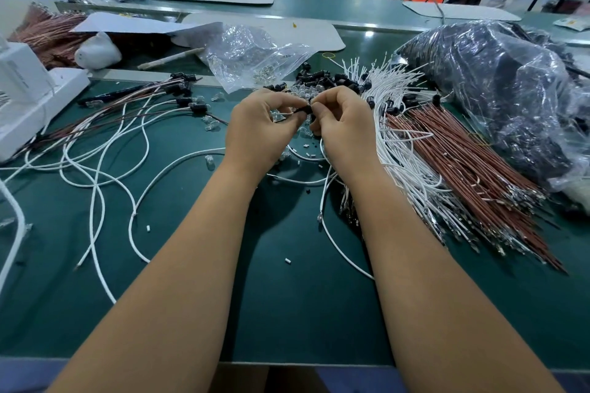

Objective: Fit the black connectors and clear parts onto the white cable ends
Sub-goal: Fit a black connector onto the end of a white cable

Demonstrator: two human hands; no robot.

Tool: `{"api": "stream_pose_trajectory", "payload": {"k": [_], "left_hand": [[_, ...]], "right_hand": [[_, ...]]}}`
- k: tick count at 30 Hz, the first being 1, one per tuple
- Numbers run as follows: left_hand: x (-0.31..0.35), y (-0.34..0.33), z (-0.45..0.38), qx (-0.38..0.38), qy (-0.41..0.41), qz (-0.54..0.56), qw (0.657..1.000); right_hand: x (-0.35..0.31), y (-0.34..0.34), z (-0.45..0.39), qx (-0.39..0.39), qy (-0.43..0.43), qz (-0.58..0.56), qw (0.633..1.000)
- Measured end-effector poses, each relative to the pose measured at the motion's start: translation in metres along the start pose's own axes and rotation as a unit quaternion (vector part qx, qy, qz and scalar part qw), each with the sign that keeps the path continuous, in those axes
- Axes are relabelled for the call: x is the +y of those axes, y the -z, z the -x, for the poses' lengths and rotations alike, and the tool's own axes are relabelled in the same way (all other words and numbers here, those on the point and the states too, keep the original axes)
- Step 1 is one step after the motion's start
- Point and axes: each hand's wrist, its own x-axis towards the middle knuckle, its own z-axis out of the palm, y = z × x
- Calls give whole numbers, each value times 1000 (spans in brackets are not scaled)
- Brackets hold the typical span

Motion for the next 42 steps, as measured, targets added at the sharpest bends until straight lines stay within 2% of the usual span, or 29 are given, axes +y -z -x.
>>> {"api": "stream_pose_trajectory", "payload": {"k": [5,10,25,34,42], "left_hand": [[2,-1,1,1,-8,18,1000],[3,-2,2,-8,-10,48,999],[4,-4,4,28,-6,17,999],[5,-5,4,29,40,88,995],[7,-3,1,-3,92,166,982]], "right_hand": [[-3,2,1,14,7,-48,999],[-1,3,-1,15,-32,-64,997],[-1,2,1,-9,-39,-91,995],[4,-5,3,-44,-5,-82,996],[4,-2,2,-9,25,-43,999]]}}
